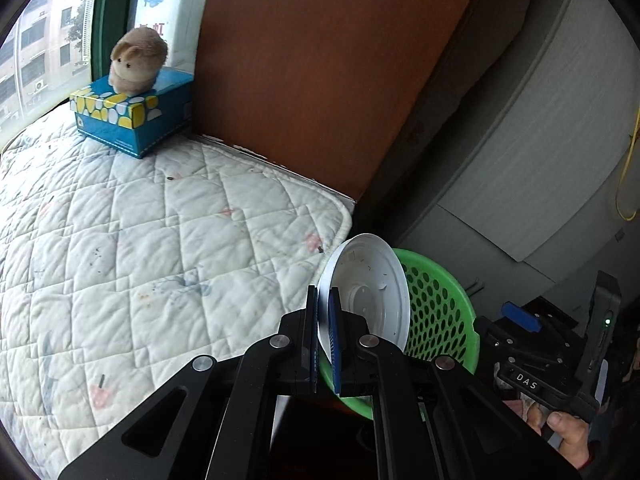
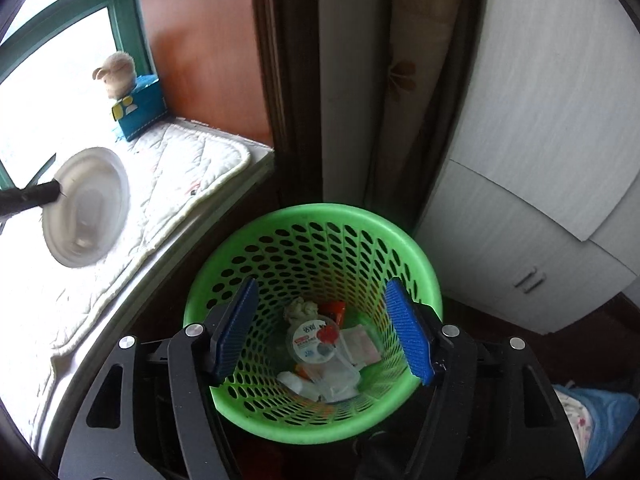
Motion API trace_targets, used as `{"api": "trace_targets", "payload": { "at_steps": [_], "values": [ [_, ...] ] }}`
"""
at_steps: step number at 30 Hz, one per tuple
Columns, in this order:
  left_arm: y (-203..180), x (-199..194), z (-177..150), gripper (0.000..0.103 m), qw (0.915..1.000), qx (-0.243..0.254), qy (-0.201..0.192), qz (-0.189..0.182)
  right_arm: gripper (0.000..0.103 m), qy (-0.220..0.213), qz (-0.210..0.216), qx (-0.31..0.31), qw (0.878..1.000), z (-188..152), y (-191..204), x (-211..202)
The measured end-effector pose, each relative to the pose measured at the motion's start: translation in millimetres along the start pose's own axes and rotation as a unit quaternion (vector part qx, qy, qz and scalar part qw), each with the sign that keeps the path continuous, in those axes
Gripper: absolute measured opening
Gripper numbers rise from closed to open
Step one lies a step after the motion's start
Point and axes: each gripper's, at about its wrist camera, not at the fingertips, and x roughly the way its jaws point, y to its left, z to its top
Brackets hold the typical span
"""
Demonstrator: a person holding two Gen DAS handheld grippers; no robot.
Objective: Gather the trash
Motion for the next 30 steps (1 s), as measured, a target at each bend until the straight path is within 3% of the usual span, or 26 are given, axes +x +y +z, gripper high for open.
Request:
{"api": "trace_targets", "payload": {
  "at_steps": [10, 17, 20, 25, 30],
  "values": [
    [-50, 61, -14, 0.007, 0.9980, 0.025, 0.053, -0.022, 0.073, -0.014, -0.016, 0.019, 1.000, -6, -23, -21],
    [-67, 79, -29, 0.037, 0.9964, 0.035, 0.072, -0.027, 0.073, -0.011, -0.012, 0.028, 0.999, -17, -27, -28],
    [-69, 68, -36, 0.045, 0.9966, 0.054, 0.062, -0.002, 0.076, -0.014, -0.004, 0.031, 0.999, -22, -25, -32],
    [-56, 38, -41, 0.071, 0.9961, 0.066, 0.027, 0.051, 0.080, -0.023, 0.018, 0.030, 0.999, -27, -10, -40],
    [-33, 6, -48, 0.078, 0.9943, 0.066, -0.004, 0.084, 0.088, -0.039, 0.035, 0.016, 0.999, -27, 18, -51]
  ]
}}
